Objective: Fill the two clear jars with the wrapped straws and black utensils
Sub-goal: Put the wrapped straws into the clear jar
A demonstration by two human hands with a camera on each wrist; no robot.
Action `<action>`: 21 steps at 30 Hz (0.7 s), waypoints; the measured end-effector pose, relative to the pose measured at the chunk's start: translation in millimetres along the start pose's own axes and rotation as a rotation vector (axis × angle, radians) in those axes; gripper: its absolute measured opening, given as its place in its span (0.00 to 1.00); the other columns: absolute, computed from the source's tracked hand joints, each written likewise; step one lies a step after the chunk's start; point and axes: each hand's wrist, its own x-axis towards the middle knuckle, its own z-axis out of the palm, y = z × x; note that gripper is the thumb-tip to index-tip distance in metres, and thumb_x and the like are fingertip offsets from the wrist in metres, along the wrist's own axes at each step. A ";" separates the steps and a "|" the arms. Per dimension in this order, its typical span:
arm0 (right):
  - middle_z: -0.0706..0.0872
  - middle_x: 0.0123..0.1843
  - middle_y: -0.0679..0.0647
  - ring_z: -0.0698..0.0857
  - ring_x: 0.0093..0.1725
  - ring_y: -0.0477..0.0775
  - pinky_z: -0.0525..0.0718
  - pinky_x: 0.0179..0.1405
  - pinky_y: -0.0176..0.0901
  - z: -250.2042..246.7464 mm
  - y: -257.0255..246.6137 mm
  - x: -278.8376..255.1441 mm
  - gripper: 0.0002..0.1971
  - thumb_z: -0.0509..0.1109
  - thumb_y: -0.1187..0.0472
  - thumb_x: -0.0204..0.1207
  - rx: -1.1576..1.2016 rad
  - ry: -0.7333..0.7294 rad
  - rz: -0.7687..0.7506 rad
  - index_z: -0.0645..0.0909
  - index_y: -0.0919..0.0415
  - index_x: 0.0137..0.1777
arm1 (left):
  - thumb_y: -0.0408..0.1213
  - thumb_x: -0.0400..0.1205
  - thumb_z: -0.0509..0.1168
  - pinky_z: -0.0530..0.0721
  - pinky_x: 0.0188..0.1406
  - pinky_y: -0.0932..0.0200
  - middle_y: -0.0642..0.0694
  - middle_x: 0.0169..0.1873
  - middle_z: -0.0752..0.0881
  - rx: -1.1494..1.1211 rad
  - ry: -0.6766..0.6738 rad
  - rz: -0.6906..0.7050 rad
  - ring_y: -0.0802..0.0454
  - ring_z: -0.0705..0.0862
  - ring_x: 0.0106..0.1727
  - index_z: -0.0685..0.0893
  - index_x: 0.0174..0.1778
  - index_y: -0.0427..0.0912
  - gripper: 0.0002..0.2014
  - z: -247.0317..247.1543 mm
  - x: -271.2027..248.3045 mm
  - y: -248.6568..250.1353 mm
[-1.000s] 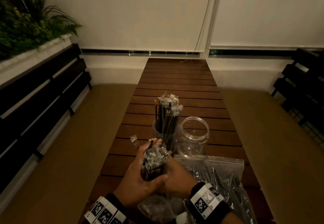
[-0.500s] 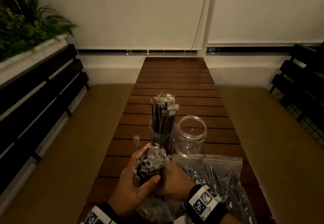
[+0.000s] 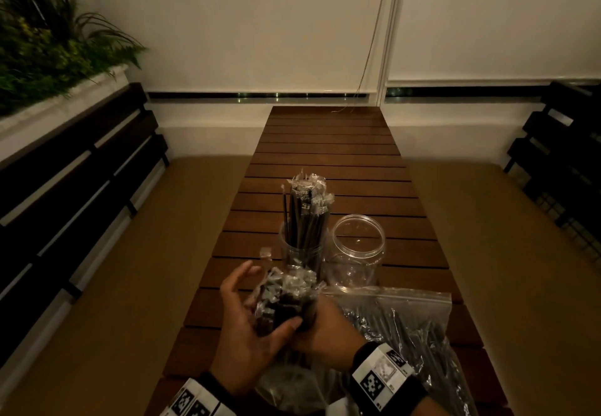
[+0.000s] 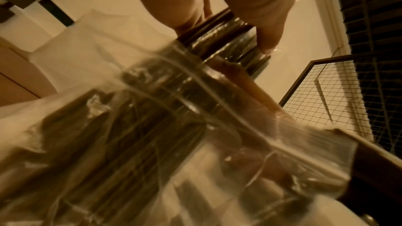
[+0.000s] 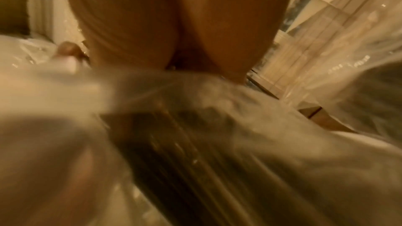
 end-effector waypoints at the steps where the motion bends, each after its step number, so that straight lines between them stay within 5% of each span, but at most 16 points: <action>1: 0.87 0.69 0.46 0.84 0.70 0.47 0.81 0.72 0.59 0.2 -0.6 -0.5 0.35 0.84 0.49 0.65 -0.041 -0.028 0.009 0.78 0.47 0.73 | 0.33 0.61 0.86 0.78 0.53 0.83 0.70 0.65 0.74 0.011 -0.030 -0.014 0.77 0.79 0.64 0.60 0.70 0.66 0.51 -1.0 2.1 -1.5; 3: 0.87 0.68 0.44 0.85 0.70 0.47 0.82 0.71 0.56 -0.9 -3.6 -1.6 0.34 0.82 0.51 0.65 -0.115 -0.079 0.020 0.76 0.42 0.72 | 0.44 0.61 0.84 0.80 0.55 0.80 0.75 0.63 0.79 -0.004 -0.082 -0.040 0.72 0.81 0.65 0.62 0.74 0.66 0.49 -3.9 6.0 -4.2; 8: 0.87 0.57 0.43 0.86 0.61 0.43 0.84 0.65 0.44 -10.7 -20.0 -9.1 0.17 0.73 0.52 0.69 -0.181 -0.072 0.010 0.80 0.37 0.57 | 0.47 0.64 0.81 0.83 0.69 0.58 0.52 0.66 0.86 -0.103 -0.098 -0.102 0.56 0.85 0.67 0.71 0.76 0.50 0.43 -9.4 8.4 -13.3; 12: 0.90 0.55 0.39 0.88 0.60 0.39 0.86 0.64 0.46 -11.1 -27.5 -11.6 0.18 0.74 0.45 0.66 -0.128 -0.015 -0.032 0.83 0.38 0.57 | 0.53 0.65 0.81 0.84 0.68 0.48 0.47 0.62 0.89 -0.096 -0.113 -0.124 0.53 0.87 0.65 0.78 0.71 0.38 0.41 -15.9 9.4 -16.8; 15: 0.88 0.64 0.40 0.84 0.67 0.40 0.82 0.72 0.53 -10.1 -30.5 -12.4 0.21 0.78 0.52 0.73 -0.095 -0.004 -0.051 0.82 0.42 0.66 | 0.58 0.66 0.80 0.85 0.67 0.47 0.45 0.61 0.89 -0.081 -0.097 -0.117 0.51 0.87 0.64 0.82 0.65 0.38 0.37 -19.8 8.7 -18.0; 21: 0.89 0.63 0.43 0.86 0.65 0.41 0.84 0.70 0.52 -6.9 -32.9 -10.4 0.21 0.77 0.58 0.75 -0.055 0.029 -0.068 0.81 0.48 0.67 | 0.43 0.71 0.77 0.87 0.63 0.55 0.46 0.59 0.91 -0.118 -0.100 -0.090 0.49 0.89 0.63 0.89 0.58 0.51 0.18 -23.9 8.7 -18.6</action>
